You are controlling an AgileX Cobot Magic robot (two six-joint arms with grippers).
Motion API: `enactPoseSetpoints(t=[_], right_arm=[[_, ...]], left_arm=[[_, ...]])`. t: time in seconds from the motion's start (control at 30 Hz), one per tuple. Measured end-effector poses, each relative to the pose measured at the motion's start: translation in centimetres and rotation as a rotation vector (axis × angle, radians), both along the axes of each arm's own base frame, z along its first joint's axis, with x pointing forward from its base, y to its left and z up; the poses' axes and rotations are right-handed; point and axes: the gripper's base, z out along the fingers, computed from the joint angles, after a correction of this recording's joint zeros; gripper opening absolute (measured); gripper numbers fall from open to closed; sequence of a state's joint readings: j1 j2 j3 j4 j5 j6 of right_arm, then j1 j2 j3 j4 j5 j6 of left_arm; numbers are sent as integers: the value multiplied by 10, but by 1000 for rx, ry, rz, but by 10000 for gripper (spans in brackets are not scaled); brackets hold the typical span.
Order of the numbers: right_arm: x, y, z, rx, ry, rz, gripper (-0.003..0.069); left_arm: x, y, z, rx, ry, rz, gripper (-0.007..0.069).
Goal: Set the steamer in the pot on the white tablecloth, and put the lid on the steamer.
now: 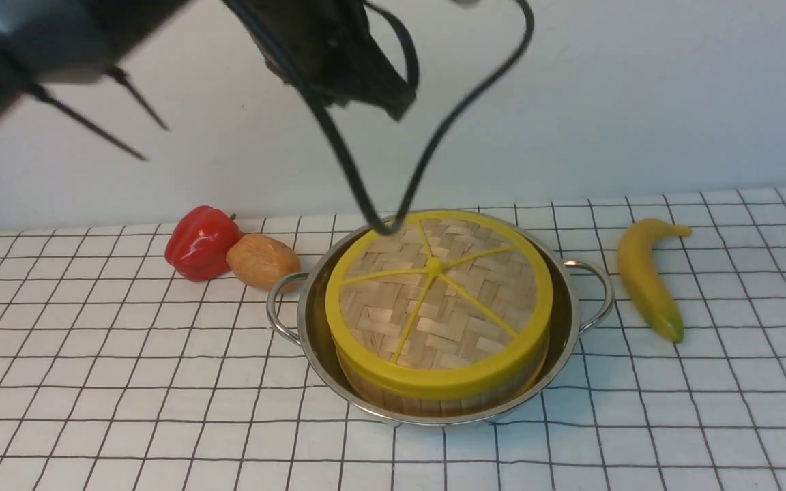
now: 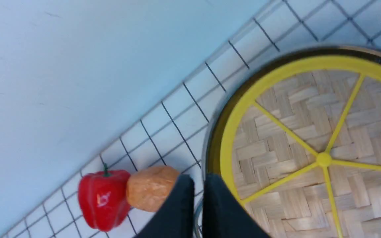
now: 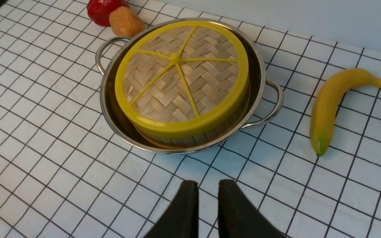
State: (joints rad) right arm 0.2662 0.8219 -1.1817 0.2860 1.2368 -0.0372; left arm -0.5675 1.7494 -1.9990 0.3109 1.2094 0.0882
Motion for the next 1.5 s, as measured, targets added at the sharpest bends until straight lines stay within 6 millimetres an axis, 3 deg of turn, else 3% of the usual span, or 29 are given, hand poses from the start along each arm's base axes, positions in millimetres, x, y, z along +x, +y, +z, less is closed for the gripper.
enactPoseSetpoints(t=[0.17, 0.27, 0.33, 0.37, 0.47, 0.6, 0.8, 1.13, 1.23, 1.4, 1.5], right_arm=[[0, 0, 0, -18, -11, 12, 125], [0, 0, 0, -19, -11, 12, 131], [0, 0, 0, -19, -11, 12, 134], [0, 0, 0, -19, -11, 12, 141], [0, 0, 0, -18, -11, 13, 149], [0, 0, 0, -14, -10, 14, 158], [-1, 2, 1, 14, -2, 28, 173], [-3, 7, 2, 74, 14, 57, 193], [-4, 9, 3, 98, 20, 69, 203], [-5, 12, 4, 131, 29, 85, 216], [-6, 14, 5, 152, 34, 94, 223]], left_arm=[[-67, 43, 77, -145, -188, 18, -23], [-108, 68, 109, -219, -285, 20, -23], [-124, 78, 119, -243, -318, 19, -23], [-144, 91, 126, -265, -349, 17, -23], [-169, 107, 127, -278, -367, 16, -23], [-186, 117, 107, -251, -324, 17, -23], [-196, 122, 47, -205, -192, 27, -23], [-238, 134, -21, -397, -201, -36, -23], [-252, 137, -52, -476, -192, -54, -23], [-264, 143, -84, -513, -161, -37, -19], [-262, 145, -92, -472, -170, -28, -11]])
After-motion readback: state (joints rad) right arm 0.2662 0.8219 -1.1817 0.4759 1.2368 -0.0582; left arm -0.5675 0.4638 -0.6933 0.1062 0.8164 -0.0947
